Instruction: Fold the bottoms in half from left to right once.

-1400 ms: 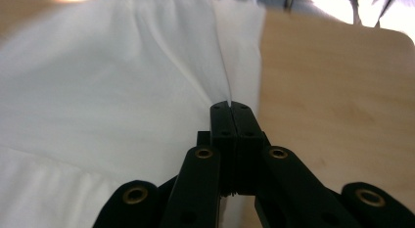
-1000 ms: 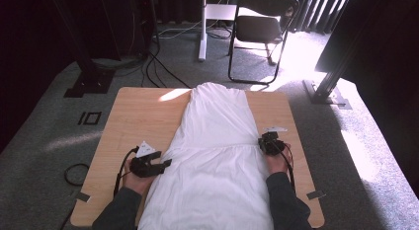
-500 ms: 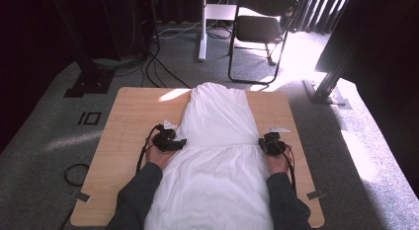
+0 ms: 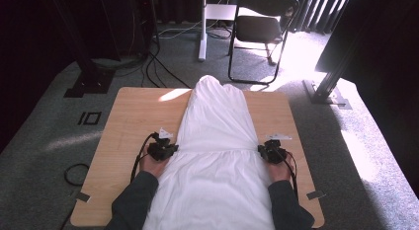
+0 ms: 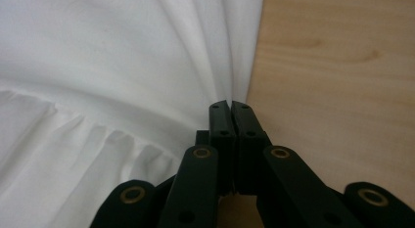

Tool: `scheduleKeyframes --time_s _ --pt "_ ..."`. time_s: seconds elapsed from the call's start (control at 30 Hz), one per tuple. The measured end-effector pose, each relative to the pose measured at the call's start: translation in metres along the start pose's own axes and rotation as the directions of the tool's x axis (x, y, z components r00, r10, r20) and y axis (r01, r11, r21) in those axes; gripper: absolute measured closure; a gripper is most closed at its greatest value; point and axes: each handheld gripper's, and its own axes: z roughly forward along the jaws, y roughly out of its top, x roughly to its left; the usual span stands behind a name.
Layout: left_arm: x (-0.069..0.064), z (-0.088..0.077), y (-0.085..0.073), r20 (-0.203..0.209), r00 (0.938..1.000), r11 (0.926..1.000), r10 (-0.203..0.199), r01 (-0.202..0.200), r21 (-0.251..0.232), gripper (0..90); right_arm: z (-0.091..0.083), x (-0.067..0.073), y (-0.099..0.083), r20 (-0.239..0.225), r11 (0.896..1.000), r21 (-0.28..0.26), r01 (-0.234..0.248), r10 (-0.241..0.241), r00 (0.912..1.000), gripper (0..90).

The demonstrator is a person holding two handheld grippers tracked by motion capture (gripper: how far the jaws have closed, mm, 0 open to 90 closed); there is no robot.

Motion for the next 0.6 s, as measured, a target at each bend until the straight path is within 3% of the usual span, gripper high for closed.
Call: scheduleKeyframes --time_s 0.2,0.27,0.3,0.37,0.47,0.53,0.6 --pt "-0.013 -0.022 -0.026 0.031 0.9994 0.9998 0.017 -0.017 -0.003 85.9 -0.03 0.015 -0.031 -0.042 0.999 0.016 0.028 -0.027 0.9988 88.2" --pt "-0.027 -0.041 -0.048 0.058 0.9978 0.9995 0.032 -0.032 0.001 85.3 -0.044 0.02 -0.046 -0.056 0.999 0.014 0.034 -0.033 0.9979 88.1" --pt "-0.027 -0.041 -0.048 0.058 0.9978 0.9995 0.032 -0.032 0.001 84.8 -0.044 0.02 -0.046 -0.056 0.999 0.014 0.034 -0.033 0.9979 88.1" --pt "-0.038 -0.056 -0.066 0.096 0.9949 0.9995 0.03 -0.031 0.005 84.5 -0.061 0.026 -0.065 -0.086 1.0 0.013 0.028 -0.027 0.996 88.0" --pt "-0.046 -0.065 -0.075 0.109 0.9927 0.9985 0.052 -0.054 0.01 79.5 -0.075 0.031 -0.078 -0.107 0.999 0.03 0.025 -0.022 0.994 86.7" --pt "-0.046 -0.069 -0.076 0.1 0.9943 0.9993 0.037 -0.036 -0.01 65.6 -0.08 0.032 -0.08 -0.134 0.998 0.053 0.023 -0.016 0.9908 77.6" --pt "-0.042 -0.072 -0.072 0.093 0.995 0.9978 0.038 -0.032 -0.058 58.1 -0.085 0.032 -0.074 -0.133 1.0 0.004 0.024 -0.023 0.9908 62.9"
